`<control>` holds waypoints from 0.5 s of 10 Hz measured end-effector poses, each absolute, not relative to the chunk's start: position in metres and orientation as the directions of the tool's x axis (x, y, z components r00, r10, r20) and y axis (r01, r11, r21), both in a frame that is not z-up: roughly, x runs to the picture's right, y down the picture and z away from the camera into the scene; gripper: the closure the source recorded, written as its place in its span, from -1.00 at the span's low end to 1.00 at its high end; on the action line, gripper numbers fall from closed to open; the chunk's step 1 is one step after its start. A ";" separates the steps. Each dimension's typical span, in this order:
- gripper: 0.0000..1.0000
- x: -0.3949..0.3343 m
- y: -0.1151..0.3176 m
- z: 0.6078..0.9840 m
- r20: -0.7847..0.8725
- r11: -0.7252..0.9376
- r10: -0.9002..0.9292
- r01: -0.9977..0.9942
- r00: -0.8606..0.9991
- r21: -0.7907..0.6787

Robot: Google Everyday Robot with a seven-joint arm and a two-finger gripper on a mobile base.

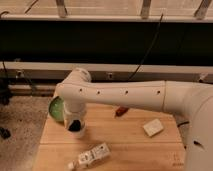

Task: Place the eraser in the ceramic cup

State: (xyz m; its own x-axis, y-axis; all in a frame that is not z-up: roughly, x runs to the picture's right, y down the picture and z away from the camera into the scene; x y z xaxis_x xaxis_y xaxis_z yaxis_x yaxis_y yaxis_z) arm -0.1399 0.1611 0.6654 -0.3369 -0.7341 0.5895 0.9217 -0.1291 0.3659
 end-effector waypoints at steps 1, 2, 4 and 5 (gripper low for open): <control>-0.60 -0.139 0.161 0.666 0.592 -0.123 -0.732 0.920 -0.338 0.373; -0.60 -0.139 0.160 0.667 0.593 -0.117 -0.730 0.917 -0.340 0.381; -0.57 -0.140 0.157 0.667 0.596 -0.108 -0.718 0.903 -0.360 0.416; -0.39 -0.137 0.159 0.668 0.596 -0.115 -0.722 0.910 -0.352 0.397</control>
State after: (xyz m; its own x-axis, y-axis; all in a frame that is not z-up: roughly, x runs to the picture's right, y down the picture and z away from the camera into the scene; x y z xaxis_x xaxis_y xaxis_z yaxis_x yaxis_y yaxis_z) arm -0.1369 0.1593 0.6677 -0.3516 -0.7217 0.5962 0.9104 -0.1152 0.3974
